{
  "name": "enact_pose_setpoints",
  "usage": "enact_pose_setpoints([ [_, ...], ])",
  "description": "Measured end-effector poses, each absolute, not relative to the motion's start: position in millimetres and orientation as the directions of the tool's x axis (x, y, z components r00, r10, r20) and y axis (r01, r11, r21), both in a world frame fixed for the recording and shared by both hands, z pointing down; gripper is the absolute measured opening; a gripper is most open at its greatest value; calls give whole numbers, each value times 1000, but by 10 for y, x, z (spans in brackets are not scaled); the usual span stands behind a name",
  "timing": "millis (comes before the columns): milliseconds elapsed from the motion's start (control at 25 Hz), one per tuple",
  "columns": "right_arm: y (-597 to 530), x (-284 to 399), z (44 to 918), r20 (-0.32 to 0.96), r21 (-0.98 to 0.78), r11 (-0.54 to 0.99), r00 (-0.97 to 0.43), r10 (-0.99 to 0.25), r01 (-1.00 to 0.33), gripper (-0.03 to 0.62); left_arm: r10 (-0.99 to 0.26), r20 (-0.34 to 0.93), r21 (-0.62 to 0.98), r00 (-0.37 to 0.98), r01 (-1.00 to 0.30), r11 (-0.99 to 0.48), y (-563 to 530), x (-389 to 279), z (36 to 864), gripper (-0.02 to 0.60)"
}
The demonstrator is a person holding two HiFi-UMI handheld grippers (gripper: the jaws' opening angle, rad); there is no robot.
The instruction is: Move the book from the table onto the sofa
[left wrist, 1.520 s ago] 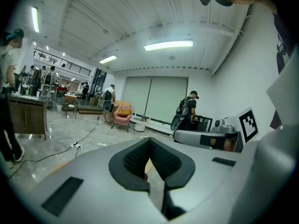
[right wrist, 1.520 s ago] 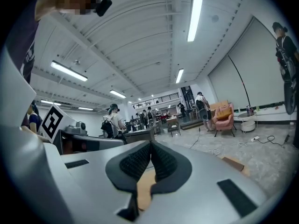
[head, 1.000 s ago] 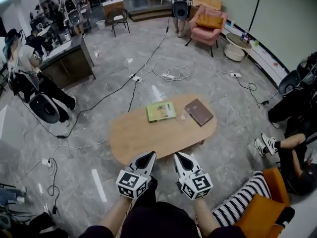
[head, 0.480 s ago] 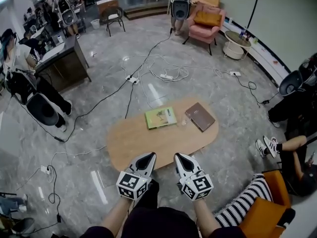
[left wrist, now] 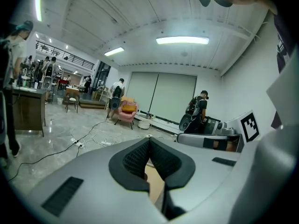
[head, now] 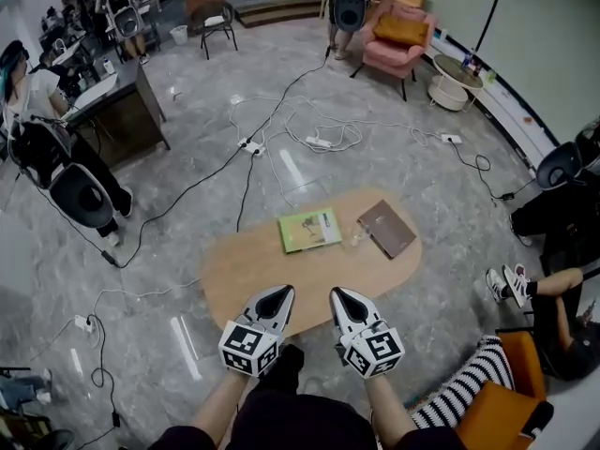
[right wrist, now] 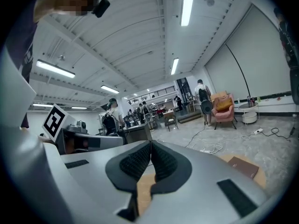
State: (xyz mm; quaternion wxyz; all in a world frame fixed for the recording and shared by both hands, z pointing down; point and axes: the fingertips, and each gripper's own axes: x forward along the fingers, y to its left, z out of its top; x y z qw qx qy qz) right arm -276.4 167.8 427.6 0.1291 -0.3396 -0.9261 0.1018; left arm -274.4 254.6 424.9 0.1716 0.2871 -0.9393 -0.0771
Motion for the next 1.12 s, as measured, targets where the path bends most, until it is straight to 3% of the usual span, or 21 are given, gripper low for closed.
enact_pose_setpoints([
  [680,2090,-3641,4426,225,-282,783,-756,615,554,25,-610,294,301,-736,-534,790,2986,-3636,4446,14],
  [1120,2215,-4098,4662,269,-296,767,-720,639,570,25,-579,328,333,-746,-482,810,3152,-4069,4693,15],
])
